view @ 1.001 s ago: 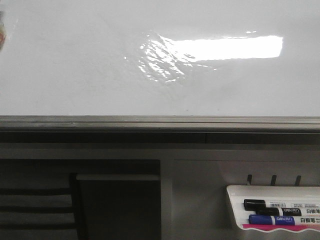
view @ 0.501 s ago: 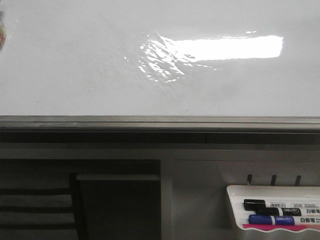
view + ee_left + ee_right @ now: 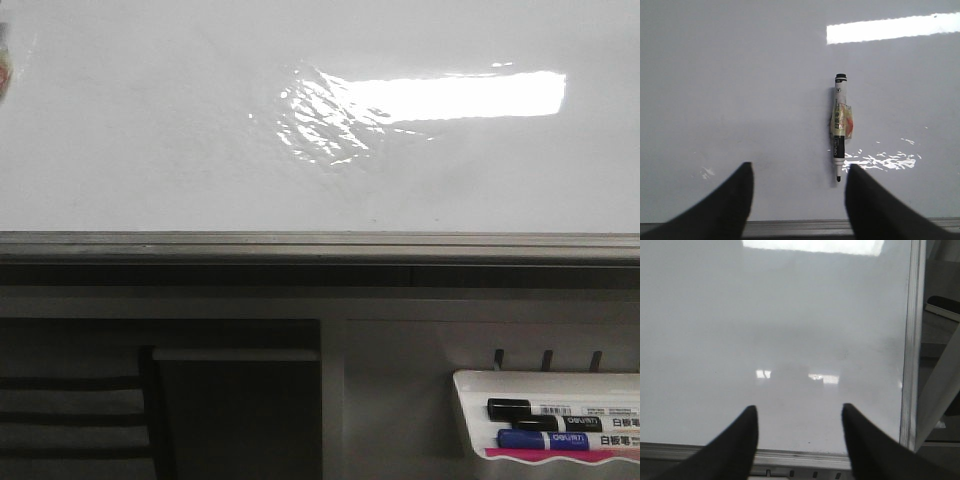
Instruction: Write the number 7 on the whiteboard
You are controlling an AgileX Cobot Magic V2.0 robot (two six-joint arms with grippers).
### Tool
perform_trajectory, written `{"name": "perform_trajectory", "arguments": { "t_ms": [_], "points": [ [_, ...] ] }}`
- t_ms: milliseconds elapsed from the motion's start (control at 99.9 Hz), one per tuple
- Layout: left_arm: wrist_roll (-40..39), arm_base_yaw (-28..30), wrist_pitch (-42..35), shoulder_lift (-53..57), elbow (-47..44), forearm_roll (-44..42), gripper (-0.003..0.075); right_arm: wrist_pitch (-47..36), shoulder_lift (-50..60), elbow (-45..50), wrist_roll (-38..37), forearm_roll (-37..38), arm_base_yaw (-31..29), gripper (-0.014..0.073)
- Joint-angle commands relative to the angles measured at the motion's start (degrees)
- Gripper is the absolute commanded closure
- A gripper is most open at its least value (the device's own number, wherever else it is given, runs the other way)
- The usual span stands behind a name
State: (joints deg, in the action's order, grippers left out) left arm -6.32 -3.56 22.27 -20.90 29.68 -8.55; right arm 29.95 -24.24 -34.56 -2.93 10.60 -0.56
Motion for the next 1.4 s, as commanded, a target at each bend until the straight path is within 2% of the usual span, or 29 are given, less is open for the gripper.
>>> {"name": "perform_trajectory", "arguments": {
  "t_ms": [0,50,611,731,841,951,1392],
  "points": [
    [-0.04,0.14,-4.71,-0.96,2.03,-0.28,0.0175,-3.85,-0.85,-2.02,0.47,1.41,-0.22,0.0088],
    [-0.04,0.14,-4.71,-0.96,2.03,-0.28,0.0174,-3.85,-0.85,-2.02,0.47,1.41,-0.22,0.0067],
    [-0.04,0.14,-5.84,-1.06,2.03,0.37,0.0175,-3.85,-0.85,-2.02,0.47,1.41,-0.22,0.0067],
    [-0.04,-2.27,-5.82,-3.1,2.03,0.37,0.0175,-4.08,-0.85,-2.02,0.47,1.41,-0.22,0.0067],
    [-0.04,-6.42,-5.97,-8.21,2.03,-1.72,0.0175,-4.19,-0.85,-2.02,0.47,1.41,-0.22,0.0067],
    [-0.04,-8.16,-6.65,-13.87,2.26,-1.89,0.0175,-4.19,-0.85,-2.02,0.47,1.41,-0.22,0.0067],
    [-0.04,-8.13,-6.57,-38.87,13.4,1.57,0.0175,-4.19,-0.85,-2.02,0.47,1.41,-0.22,0.0067]
  ]
}}
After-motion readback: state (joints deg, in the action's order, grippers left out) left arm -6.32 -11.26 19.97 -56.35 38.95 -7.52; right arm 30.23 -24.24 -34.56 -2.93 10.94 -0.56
